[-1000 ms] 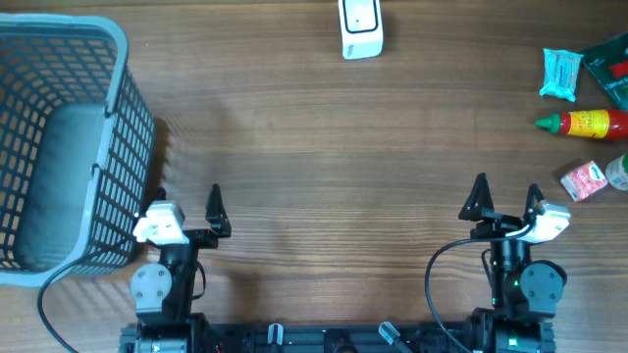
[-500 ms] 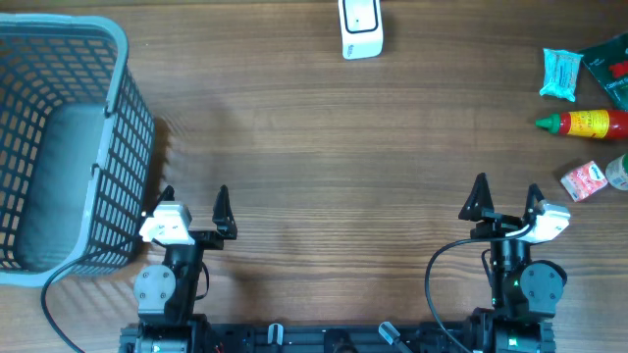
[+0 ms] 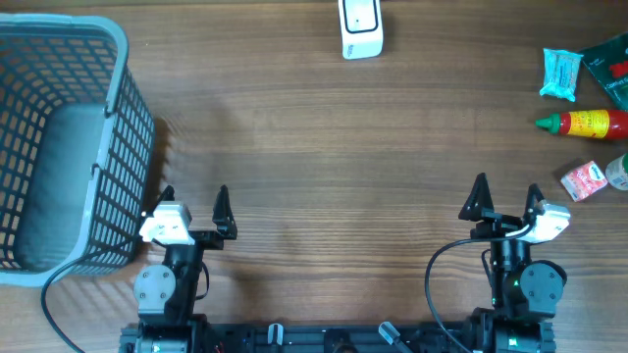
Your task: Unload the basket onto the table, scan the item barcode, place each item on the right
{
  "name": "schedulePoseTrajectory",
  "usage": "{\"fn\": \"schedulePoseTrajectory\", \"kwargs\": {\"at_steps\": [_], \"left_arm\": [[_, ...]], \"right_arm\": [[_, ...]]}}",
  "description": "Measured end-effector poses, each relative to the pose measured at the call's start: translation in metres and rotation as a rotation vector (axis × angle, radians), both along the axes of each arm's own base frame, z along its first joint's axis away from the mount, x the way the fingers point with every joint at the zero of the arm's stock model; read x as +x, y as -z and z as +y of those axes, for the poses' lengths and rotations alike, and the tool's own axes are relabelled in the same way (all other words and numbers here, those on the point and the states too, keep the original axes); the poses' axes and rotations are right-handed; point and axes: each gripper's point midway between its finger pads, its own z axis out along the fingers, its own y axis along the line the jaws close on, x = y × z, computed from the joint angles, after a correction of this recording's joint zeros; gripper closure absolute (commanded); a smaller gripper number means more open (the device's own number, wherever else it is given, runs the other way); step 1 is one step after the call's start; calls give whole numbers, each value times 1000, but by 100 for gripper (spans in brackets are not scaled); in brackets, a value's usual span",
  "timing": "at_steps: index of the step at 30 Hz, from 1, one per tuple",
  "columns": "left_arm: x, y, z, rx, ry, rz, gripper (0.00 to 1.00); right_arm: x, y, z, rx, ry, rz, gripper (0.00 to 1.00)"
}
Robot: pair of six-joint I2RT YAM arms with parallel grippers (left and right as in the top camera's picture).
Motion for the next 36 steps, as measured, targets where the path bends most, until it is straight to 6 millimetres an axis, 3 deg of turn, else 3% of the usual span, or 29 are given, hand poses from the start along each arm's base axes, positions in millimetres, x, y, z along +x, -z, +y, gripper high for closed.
{"fn": "schedulePoseTrajectory", "kwargs": {"at_steps": [24,32,36], "left_arm": [[0,0,0,0,0,0,0],[0,0,0,0,0,0,0],[0,0,0,0,0,0,0]], "right_arm": [[0,1,3,-80,-16,12,0],[4,16,5,-183,-43,89,0],[6,24,9,-97,-64,113,0]]}}
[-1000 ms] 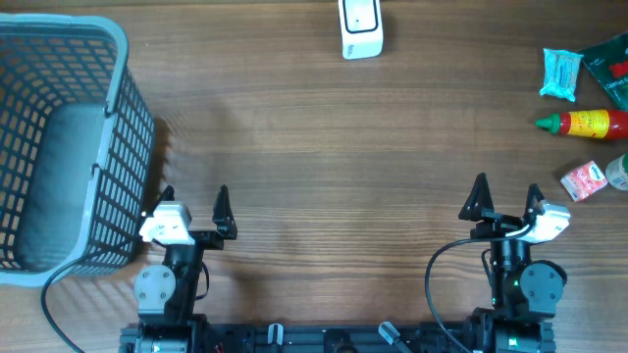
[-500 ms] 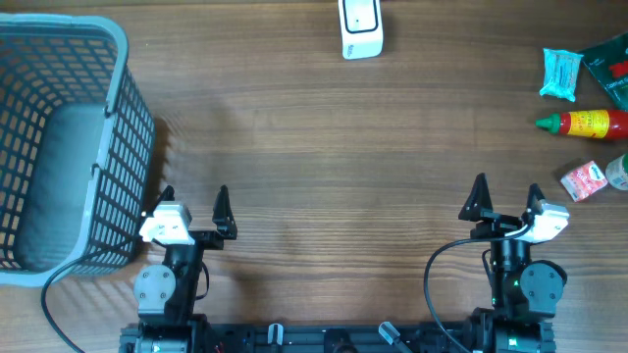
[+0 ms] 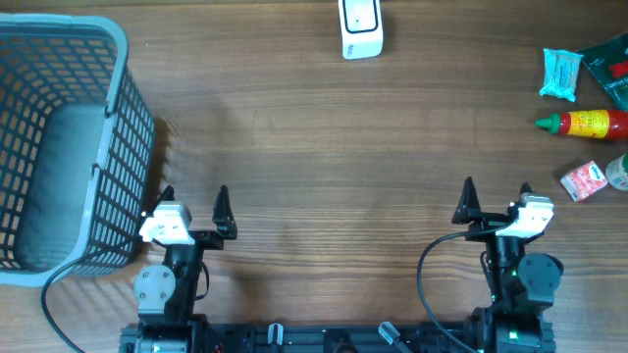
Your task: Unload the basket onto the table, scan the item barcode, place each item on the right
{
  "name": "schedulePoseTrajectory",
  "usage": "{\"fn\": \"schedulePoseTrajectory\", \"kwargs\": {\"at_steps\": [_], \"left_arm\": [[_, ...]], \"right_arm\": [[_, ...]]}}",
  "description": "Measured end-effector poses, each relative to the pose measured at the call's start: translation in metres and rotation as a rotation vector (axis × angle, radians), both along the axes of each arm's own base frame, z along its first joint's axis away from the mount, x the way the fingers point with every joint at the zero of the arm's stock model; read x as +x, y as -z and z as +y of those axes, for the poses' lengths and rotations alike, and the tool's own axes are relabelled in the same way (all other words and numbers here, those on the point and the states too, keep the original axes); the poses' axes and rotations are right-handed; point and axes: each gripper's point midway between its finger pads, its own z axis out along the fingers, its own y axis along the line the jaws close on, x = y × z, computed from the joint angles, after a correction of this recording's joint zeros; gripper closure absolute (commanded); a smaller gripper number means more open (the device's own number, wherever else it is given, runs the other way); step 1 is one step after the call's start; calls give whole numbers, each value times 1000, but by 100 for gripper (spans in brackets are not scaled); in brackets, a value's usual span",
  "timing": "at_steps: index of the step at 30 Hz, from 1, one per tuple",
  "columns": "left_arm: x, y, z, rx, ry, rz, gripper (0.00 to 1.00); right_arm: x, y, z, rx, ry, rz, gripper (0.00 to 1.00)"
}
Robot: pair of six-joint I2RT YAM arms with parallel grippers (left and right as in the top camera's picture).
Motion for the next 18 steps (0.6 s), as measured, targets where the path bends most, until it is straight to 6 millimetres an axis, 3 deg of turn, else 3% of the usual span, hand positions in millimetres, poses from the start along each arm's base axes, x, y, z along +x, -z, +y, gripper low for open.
{"fn": "schedulePoseTrajectory", "kwargs": {"at_steps": [7,18], "left_arm": [[0,0,0,0,0,0,0],[0,0,0,0,0,0,0]], "right_arm": [[1,7,2,180,11,21,0],[1,10,2,222,15,32,0]]}}
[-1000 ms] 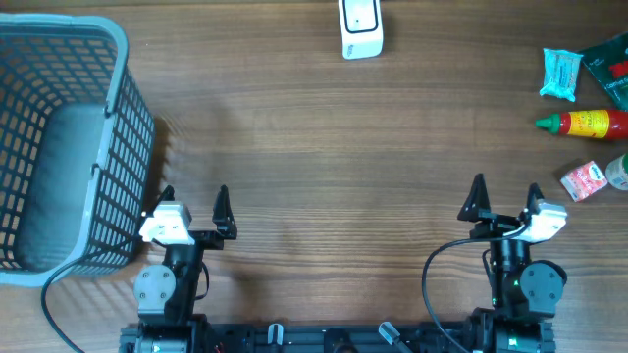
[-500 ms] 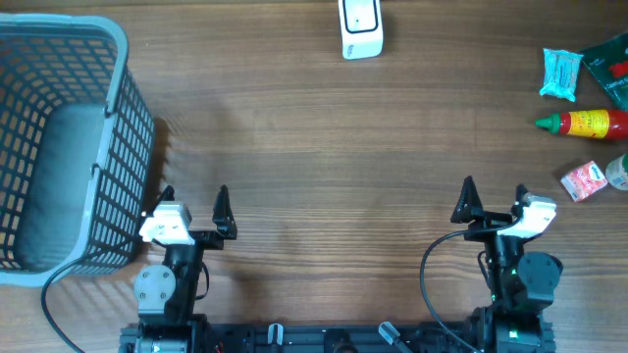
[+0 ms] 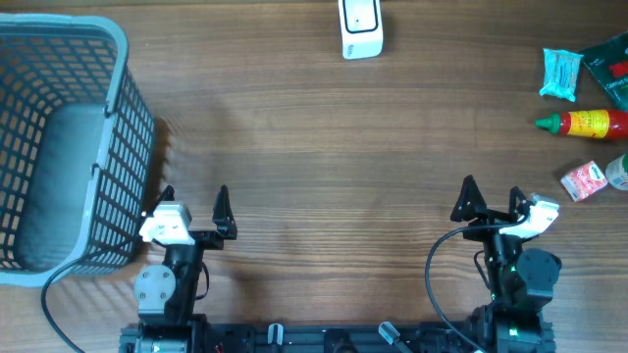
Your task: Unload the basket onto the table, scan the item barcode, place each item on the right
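A white barcode scanner (image 3: 360, 27) sits at the far middle edge of the table. The items lie at the right edge: a teal packet (image 3: 561, 75), a red sauce bottle (image 3: 587, 123) and a small pink box (image 3: 586, 180). My right gripper (image 3: 493, 192) stands open and empty near the front edge, left of the pink box and well apart from it. At the front left my left gripper (image 3: 194, 196) is open and empty too, just beside the basket's corner.
A large grey mesh basket (image 3: 126, 118) fills the left side of the table. A green packet (image 3: 610, 65) and a white-green thing (image 3: 619, 172) are cut off by the right edge. Bare wood lies between the grippers and the scanner.
The right gripper has turned slightly on the spot, its white wrist housing now a little further right. Its fingers remain open. The left arm and all items are unchanged.
Both grippers were open and empty near the front edge. The right gripper then stood a little further left, and now it has twisted slightly in that place. The left arm, scanner and items stayed where they were.
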{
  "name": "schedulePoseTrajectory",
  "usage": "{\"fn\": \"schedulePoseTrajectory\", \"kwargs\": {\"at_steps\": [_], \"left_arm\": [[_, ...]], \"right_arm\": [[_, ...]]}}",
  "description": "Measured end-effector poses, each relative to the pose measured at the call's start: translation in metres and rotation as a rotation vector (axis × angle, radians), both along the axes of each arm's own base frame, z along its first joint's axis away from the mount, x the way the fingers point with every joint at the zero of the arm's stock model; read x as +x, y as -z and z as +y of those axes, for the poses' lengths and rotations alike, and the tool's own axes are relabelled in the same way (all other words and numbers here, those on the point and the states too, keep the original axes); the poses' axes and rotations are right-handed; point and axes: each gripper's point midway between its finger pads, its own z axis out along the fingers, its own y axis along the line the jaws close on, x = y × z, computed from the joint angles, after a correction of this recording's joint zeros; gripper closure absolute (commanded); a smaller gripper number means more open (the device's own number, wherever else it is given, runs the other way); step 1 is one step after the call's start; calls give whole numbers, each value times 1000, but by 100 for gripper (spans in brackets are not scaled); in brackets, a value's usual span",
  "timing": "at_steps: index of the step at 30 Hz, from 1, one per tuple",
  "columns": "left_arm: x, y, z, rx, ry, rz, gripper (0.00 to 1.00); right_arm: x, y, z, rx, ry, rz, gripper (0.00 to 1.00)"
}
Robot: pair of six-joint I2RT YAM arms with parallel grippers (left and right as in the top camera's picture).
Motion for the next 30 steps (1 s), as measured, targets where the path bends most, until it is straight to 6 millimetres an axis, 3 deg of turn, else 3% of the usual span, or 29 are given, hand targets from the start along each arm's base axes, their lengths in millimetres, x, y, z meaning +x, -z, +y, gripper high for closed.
{"fn": "schedulePoseTrajectory", "kwargs": {"at_steps": [10,17,30], "left_arm": [[0,0,0,0,0,0,0],[0,0,0,0,0,0,0],[0,0,0,0,0,0,0]], "right_arm": [[0,-1,4,-22,-21,-3,0],[-6,-34,20,-160,-88,-146,0],[-6,-34,36,-288,-164,-155,0]]}}
